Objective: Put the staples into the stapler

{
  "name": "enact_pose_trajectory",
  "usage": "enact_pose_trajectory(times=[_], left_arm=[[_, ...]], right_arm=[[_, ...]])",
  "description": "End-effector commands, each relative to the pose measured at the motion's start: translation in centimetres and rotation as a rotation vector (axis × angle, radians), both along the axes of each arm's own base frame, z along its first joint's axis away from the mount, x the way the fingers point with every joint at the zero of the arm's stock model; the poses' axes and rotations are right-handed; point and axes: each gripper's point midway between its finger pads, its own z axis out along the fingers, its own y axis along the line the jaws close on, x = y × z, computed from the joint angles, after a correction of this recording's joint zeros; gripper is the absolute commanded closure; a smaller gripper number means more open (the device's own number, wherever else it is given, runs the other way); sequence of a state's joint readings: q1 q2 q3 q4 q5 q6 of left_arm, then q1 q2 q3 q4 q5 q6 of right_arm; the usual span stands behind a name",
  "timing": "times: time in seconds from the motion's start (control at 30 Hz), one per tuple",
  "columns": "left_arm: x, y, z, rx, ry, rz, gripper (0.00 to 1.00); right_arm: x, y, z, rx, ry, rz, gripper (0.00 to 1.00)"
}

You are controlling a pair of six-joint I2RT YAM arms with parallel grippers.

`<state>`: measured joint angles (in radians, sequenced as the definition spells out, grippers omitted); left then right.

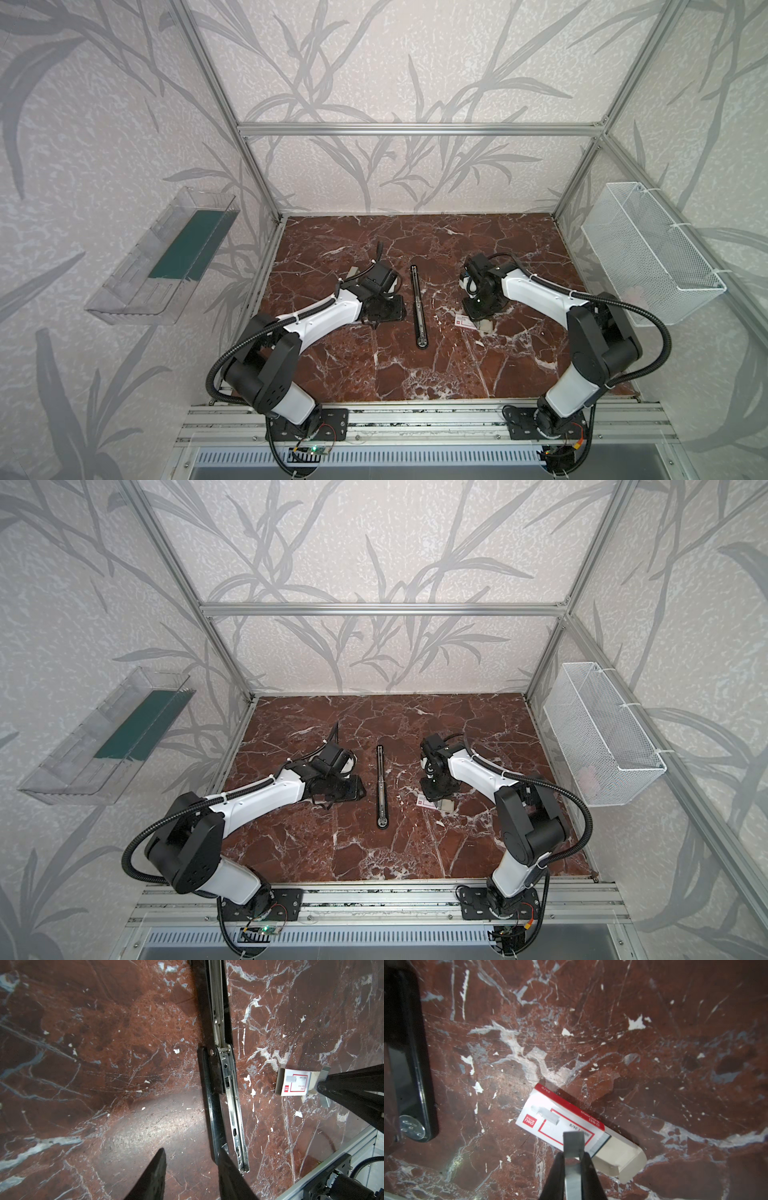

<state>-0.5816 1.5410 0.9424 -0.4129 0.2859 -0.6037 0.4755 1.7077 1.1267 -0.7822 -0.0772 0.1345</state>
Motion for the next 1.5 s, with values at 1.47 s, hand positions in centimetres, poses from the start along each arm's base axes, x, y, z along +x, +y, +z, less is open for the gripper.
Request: enact_pose_trajectory(times=[1.47], left_arm=[[-0.6,1.2,-0.8,0.011,0.039,0.045,0.58]], right_arm=[[-1.7,0.2,-1.7,-0.07,0.039,0.056,0.74]])
